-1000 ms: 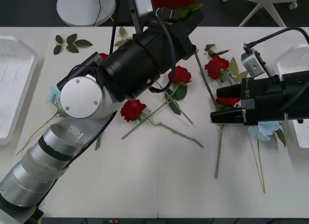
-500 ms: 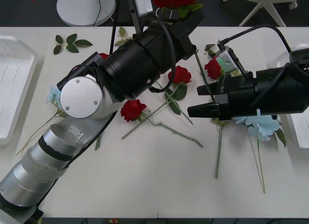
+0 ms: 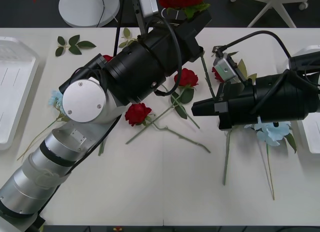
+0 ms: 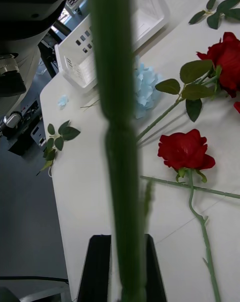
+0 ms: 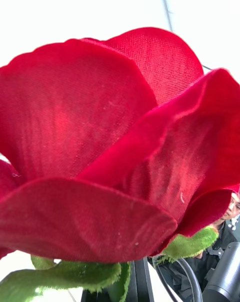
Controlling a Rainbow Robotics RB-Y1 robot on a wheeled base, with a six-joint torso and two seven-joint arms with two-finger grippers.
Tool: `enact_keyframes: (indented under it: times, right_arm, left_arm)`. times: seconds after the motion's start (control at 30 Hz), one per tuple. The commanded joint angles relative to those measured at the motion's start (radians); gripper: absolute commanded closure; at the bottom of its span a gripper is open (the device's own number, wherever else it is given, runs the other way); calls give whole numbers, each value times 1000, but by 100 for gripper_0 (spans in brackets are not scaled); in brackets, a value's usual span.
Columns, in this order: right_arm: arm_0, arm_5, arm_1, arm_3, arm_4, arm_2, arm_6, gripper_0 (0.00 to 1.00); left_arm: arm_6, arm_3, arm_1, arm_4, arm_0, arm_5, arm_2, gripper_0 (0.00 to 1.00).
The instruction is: Place the red flowers into the right box and the blue flowers into the left box. If a person shows an open palm, hand one flower to the person first, then continue sorting.
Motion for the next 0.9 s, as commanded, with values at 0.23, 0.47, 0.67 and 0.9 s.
enact_keyframes:
  times: [0.23,0.47,0.67,0.9]
  right_arm:
    - [-47,-12,21,-31,9,4,-56,100]
    - [-60,-10,18,-29,15,4,-70,100]
    - [-70,-10,-6,-23,15,4,-96,100]
    - [-107,66,-61,31,3,3,-162,100]
  left_arm:
    - [19,-19,-25,10,-44,-15,-8,0]
    - [19,-19,-25,10,-44,-15,-8,0]
    - [19,-19,-25,10,-44,-15,-8,0]
    - [19,-19,-25,10,-44,-15,-8,0]
